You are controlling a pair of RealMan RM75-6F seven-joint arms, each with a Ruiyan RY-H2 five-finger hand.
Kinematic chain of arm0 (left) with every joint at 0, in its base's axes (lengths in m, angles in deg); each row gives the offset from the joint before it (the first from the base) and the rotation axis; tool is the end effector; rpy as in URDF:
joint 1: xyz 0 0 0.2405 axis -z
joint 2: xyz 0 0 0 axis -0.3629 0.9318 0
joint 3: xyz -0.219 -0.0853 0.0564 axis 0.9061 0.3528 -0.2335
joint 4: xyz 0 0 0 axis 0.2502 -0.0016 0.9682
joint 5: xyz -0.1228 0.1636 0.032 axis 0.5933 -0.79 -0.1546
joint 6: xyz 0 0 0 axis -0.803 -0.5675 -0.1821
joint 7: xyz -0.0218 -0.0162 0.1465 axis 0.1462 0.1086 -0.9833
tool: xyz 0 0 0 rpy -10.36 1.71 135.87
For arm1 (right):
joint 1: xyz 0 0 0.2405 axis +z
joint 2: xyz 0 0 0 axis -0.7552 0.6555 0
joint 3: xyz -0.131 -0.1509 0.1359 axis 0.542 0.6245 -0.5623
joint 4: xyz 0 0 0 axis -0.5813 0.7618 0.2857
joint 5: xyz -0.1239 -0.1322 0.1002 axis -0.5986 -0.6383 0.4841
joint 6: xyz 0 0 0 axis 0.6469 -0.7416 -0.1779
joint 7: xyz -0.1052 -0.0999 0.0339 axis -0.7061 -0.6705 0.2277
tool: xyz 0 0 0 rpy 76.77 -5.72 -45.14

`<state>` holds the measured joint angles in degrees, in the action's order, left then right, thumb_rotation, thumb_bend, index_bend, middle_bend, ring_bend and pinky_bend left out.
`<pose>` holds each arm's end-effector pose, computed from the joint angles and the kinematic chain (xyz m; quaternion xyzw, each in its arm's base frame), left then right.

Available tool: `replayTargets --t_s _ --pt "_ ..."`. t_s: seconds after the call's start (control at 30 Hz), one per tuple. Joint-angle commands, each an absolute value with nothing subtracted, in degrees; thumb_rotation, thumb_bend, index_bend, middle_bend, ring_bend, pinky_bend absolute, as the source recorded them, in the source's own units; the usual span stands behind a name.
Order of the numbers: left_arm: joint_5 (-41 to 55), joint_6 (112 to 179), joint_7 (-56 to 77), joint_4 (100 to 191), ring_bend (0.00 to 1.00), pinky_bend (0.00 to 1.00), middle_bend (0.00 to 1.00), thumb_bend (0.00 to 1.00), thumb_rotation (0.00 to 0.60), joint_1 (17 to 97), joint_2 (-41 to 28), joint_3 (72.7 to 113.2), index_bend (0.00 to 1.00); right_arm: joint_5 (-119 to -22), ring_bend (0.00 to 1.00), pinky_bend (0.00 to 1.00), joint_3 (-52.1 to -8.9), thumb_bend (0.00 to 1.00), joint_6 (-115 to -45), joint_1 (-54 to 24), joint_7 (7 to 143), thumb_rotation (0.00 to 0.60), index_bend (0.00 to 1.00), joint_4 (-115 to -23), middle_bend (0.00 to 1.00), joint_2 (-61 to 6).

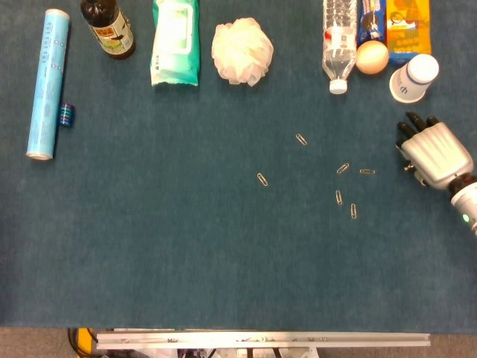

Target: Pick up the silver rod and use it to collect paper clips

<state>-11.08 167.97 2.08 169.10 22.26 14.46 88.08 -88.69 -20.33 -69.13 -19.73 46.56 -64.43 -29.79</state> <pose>-0.3127 0.1639 0.1721 -0.5605 -0.3887 -0.3188 0.6580 -0.2732 -0.2891 -0.0033 0.8356 -0.2233 0.1712 0.4717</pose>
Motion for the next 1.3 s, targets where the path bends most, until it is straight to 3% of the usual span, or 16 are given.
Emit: replayTargets --t_s 0.03,1.3 --pt "-11.01 168.00 2.14 169.13 0.34 0.43 0.40 0.00 0.600 22.22 14.51 88.11 0.32 -88.52 0.12 0.33 -20.30 0.18 -69.01 -19.61 46.46 0.600 0.55 -64.31 0.26 -29.93" --pt "-11.19 168.38 2.69 169.37 0.34 0.43 0.40 0.00 0.600 21.82 14.94 88.19 0.32 -85.06 0.12 0.33 -19.85 0.25 -66.71 -17.85 43.27 0.600 0.55 -65.92 0.26 -29.96"
